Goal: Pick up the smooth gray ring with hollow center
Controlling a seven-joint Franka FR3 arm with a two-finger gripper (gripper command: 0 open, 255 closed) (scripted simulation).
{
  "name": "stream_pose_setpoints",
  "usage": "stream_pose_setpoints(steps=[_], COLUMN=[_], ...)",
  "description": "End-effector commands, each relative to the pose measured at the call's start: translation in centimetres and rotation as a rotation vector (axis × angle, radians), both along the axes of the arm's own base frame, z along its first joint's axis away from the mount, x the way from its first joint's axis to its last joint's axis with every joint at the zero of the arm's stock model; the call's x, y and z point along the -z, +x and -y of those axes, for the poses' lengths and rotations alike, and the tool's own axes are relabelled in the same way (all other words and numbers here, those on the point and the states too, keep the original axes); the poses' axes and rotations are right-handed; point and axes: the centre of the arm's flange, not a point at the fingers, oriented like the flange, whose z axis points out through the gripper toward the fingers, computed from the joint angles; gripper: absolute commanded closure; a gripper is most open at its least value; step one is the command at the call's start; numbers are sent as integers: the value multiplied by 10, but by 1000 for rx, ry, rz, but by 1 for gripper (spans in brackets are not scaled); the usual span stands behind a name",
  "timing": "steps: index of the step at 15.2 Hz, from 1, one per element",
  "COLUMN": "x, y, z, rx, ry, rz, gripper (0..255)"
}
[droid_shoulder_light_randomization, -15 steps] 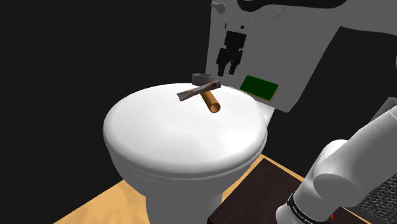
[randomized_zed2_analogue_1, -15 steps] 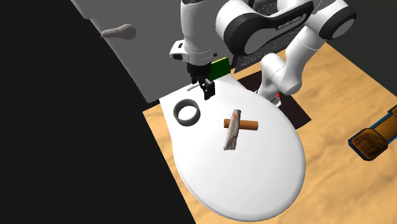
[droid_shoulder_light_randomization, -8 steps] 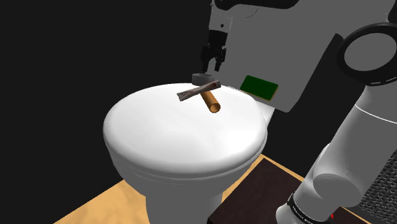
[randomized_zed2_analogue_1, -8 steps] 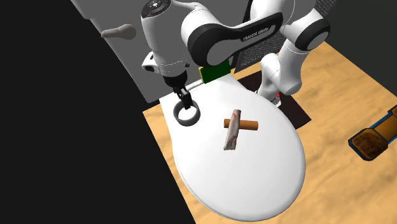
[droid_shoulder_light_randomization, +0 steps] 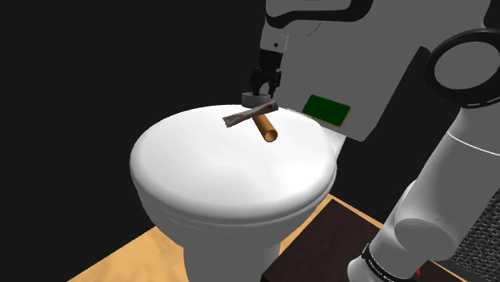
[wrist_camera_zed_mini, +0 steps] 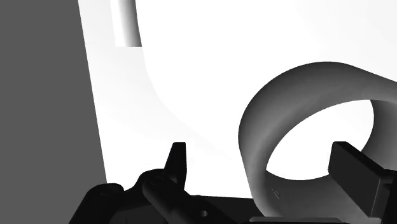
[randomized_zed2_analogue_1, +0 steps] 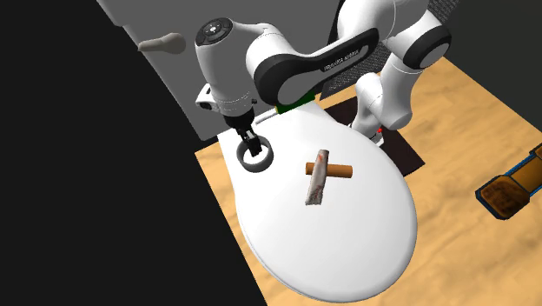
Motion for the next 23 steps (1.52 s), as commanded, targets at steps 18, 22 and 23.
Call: stream_pose_setpoints(steps=[18,22,23], x=[-40,-61,-67], y=[0,0,0], z=[1,1,1], rx=[0,0,0], ry=[0,0,0], rz=[0,0,0], gripper=[255,255,255])
